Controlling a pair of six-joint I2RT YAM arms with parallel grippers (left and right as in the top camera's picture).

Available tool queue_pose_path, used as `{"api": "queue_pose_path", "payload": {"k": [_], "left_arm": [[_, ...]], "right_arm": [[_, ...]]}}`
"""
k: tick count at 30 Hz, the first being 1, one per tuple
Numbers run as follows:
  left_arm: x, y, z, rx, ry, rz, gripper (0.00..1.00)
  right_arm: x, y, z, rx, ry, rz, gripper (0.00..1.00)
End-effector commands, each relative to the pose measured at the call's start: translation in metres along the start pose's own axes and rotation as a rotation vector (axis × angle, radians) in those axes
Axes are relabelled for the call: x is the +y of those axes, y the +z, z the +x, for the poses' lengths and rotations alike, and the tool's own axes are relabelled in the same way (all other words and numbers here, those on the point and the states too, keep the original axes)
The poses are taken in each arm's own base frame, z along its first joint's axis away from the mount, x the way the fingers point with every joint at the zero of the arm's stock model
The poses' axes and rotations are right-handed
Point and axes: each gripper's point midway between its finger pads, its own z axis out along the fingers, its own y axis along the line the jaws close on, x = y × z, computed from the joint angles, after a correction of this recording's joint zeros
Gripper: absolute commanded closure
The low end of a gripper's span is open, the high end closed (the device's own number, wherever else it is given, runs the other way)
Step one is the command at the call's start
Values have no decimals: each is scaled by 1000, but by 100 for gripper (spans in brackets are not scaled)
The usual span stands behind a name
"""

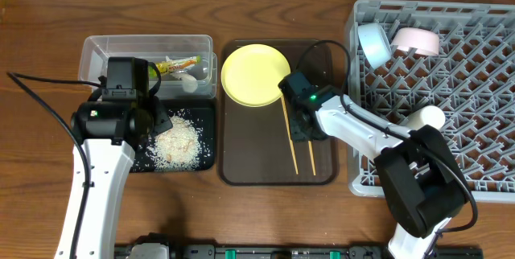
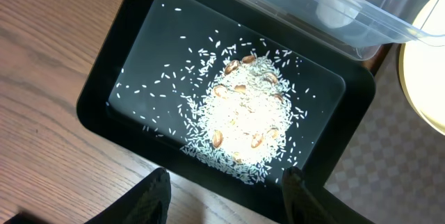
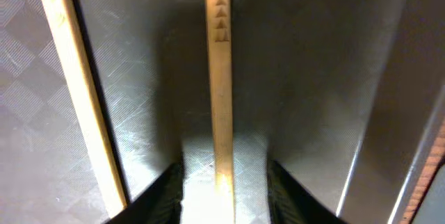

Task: Sort waste into correct bins and load items into the dishwasher rack
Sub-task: 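Carry the chopstick to the rack's left edge and drop it in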

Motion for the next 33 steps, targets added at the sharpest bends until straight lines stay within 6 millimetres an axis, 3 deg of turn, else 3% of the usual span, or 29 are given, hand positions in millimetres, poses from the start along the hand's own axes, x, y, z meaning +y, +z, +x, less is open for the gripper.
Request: {"api": "queue_pose_path", "payload": {"k": [1, 3, 9, 15, 21, 27, 30, 33], "left_arm": [[2, 0, 0, 3, -18, -6, 45], [2, 0, 0, 3, -17, -6, 45], [2, 0, 0, 3, -17, -6, 45], [2, 0, 0, 3, -17, -5, 46], [2, 0, 0, 2, -17, -5, 46], [2, 0, 0, 2, -17, -5, 46], [2, 0, 0, 2, -17, -5, 46], [2, 0, -1, -1, -18, -4, 45]], "right_arm": [[1, 9, 12, 42, -4, 4, 74], [4, 9, 14, 50, -3, -12, 83], [5, 9, 15, 58, -3, -19, 99], [3, 0, 9, 43, 13, -34, 99], [-16, -60, -21, -81, 15, -85, 99], [-58, -130, -40, -255, 54, -122, 99], [-84, -144, -32, -252, 80, -97, 99], [-108, -140, -22, -205, 109, -38, 99]]}}
